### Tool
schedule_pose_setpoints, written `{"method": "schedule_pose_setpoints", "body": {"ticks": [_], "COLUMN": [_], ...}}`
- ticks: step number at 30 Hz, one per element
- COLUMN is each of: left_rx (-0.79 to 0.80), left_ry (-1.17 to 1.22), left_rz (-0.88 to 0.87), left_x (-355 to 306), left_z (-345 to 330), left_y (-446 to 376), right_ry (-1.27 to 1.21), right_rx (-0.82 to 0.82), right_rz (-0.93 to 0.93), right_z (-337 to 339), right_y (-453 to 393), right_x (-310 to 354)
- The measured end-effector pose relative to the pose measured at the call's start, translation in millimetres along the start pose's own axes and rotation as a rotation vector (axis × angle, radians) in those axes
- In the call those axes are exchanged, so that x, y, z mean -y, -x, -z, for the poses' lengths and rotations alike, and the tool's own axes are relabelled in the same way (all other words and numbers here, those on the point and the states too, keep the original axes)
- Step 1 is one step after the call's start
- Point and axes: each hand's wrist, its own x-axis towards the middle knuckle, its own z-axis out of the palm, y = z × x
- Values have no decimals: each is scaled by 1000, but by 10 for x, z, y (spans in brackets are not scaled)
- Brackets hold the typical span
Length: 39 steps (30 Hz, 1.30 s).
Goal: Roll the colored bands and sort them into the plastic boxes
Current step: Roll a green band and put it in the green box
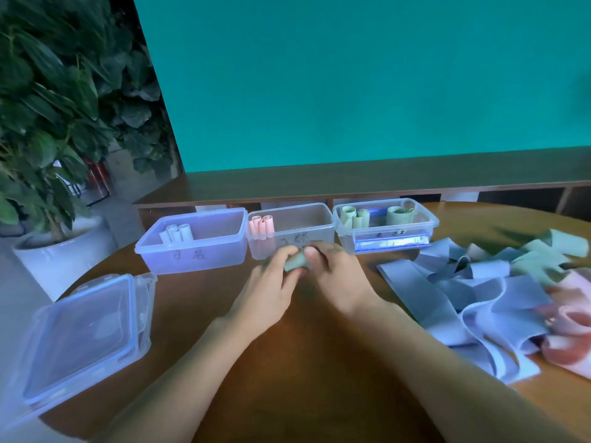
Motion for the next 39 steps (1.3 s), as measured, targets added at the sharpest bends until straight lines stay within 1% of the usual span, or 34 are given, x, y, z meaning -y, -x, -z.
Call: {"method": "schedule_pose_setpoints", "body": {"ticks": [2, 4, 6, 9, 13, 17, 20, 22, 26, 29, 33, 39], "left_rx": [-63, -98, -90, -61, -49, -28, -34, -62, -296, -420, -429, -422], "left_ry": [106, 190, 248, 286, 328, 343, 386, 369, 358, 288, 191, 153], "left_rz": [-11, 14, 46, 30, 38, 0, -8, -17, -73, -107, -76, -40], "left_x": [-176, -359, -515, -675, -834, -941, -984, -1008, -931, -790, -643, -586], "left_z": [-25, -49, -83, -186, -340, -494, -622, -708, -903, -1089, -1265, -1284], "left_y": [-82, -173, -251, -360, -494, -630, -770, -876, -995, -991, -1010, -1022], "right_ry": [-25, -32, -59, -39, -154, -95, -27, 29, 210, 422, 533, 629], "right_rx": [4, 6, 12, 29, 139, 99, 105, 86, -44, -39, 30, 139], "right_rz": [35, 60, 76, 69, 61, 59, 41, 32, -22, -45, -107, -122], "right_z": [273, 583, 861, 1182, 1478, 1664, 1779, 1842, 1926, 1963, 1926, 1797], "right_y": [-33, -67, -112, -168, -193, -281, -388, -504, -834, -1108, -1416, -1634], "right_x": [85, 132, 117, 42, -34, -140, -196, -233, -428, -618, -877, -1096]}}
